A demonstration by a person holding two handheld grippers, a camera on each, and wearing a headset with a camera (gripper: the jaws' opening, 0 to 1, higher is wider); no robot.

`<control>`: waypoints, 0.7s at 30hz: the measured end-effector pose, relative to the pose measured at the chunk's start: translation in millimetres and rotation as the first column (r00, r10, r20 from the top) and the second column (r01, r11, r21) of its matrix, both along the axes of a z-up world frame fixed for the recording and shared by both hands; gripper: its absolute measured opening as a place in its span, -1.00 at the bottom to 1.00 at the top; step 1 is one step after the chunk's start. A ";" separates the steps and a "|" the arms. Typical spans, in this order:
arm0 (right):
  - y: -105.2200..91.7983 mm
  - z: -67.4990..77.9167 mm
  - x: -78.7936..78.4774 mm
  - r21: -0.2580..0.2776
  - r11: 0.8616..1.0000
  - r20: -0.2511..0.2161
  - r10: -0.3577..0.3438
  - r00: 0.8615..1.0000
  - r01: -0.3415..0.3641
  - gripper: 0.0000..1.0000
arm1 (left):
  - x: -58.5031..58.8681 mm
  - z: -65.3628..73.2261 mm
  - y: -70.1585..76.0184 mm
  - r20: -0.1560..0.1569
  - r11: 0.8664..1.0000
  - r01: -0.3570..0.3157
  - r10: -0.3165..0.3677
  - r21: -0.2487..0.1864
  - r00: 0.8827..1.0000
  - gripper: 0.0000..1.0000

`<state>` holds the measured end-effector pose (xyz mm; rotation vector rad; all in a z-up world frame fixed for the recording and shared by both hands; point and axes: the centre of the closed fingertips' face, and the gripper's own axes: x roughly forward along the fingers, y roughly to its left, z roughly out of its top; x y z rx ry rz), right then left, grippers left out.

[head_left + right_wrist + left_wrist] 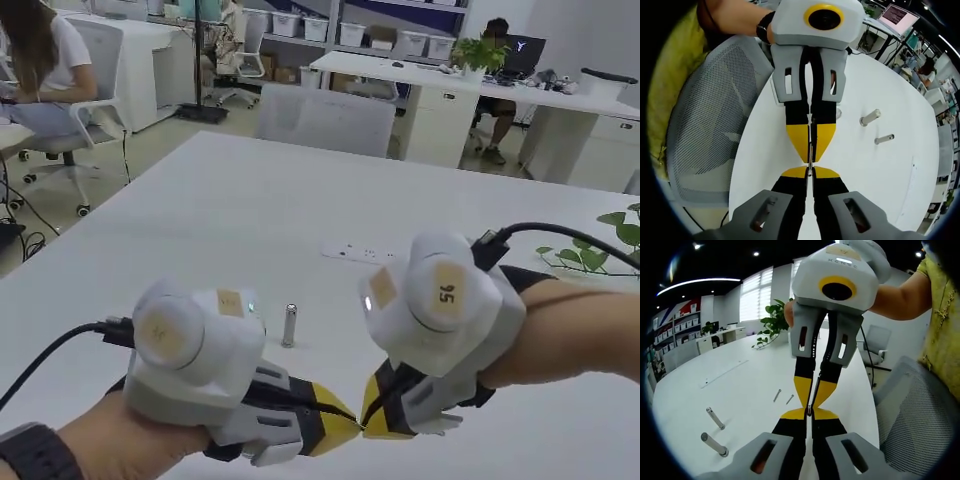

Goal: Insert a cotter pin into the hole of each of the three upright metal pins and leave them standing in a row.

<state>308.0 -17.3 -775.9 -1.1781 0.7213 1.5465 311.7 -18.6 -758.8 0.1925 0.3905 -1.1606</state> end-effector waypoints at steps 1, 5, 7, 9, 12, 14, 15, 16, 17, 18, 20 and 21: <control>0.1 -0.6 -0.4 0.002 1.000 -0.004 -0.002 1.000 0.002 -0.92 | -0.3 -0.2 -0.1 -0.002 1.000 0.001 -0.001 0.000 1.000 -1.00; 0.5 -1.5 -1.4 0.006 1.000 -0.011 -0.005 1.000 0.005 -0.92 | -1.0 -0.6 -0.1 -0.005 1.000 0.002 -0.002 -0.002 1.000 -1.00; 0.7 -1.3 -1.4 0.006 1.000 -0.009 -0.002 1.000 0.002 -0.91 | -1.0 -0.5 0.1 -0.006 1.000 0.001 -0.001 -0.004 1.000 -1.00; 0.9 -1.0 -1.3 0.008 1.000 -0.009 -0.001 1.000 0.001 -0.90 | -0.5 0.7 0.0 -0.008 1.000 -0.002 0.002 -0.012 1.000 -1.00; 1.9 -0.8 -1.3 0.013 1.000 -0.012 -0.002 1.000 0.002 -0.90 | 0.1 2.8 -0.2 -0.009 1.000 -0.003 0.003 -0.021 1.000 -1.00; 2.6 -1.0 -1.3 0.017 1.000 -0.015 -0.003 1.000 0.003 -0.89 | 0.0 3.7 -0.4 -0.008 1.000 -0.002 0.002 -0.025 1.000 -1.00; 2.9 -1.3 -1.5 0.020 1.000 -0.016 -0.003 1.000 0.004 -0.89 | -0.3 4.2 -0.7 -0.010 1.000 -0.001 0.001 -0.029 1.000 -1.00; 3.0 -1.8 -1.9 0.020 1.000 -0.019 -0.003 1.000 0.004 -0.89 | -0.5 4.6 -0.6 -0.009 1.000 -0.001 0.001 -0.029 1.000 -1.00; 2.9 -2.2 -1.8 0.020 1.000 -0.017 -0.002 1.000 0.003 -0.89 | -0.8 5.2 -0.9 -0.007 0.999 0.002 -0.002 -0.033 1.000 -1.00; 2.6 -2.3 -2.3 0.018 1.000 -0.020 -0.001 1.000 0.001 -0.90 | -0.8 5.0 -0.8 -0.007 1.000 0.001 -0.001 -0.031 1.000 -1.00; 2.7 -1.9 -2.5 0.017 1.000 -0.016 0.004 1.000 -0.004 -0.90 | -1.4 4.8 -0.6 -0.004 1.000 0.004 -0.004 -0.030 1.000 -1.00; 2.6 -1.7 -2.6 0.017 1.000 -0.016 0.005 1.000 -0.005 -0.91 | -1.5 4.8 -0.5 -0.003 1.000 0.005 -0.005 -0.029 1.000 -1.00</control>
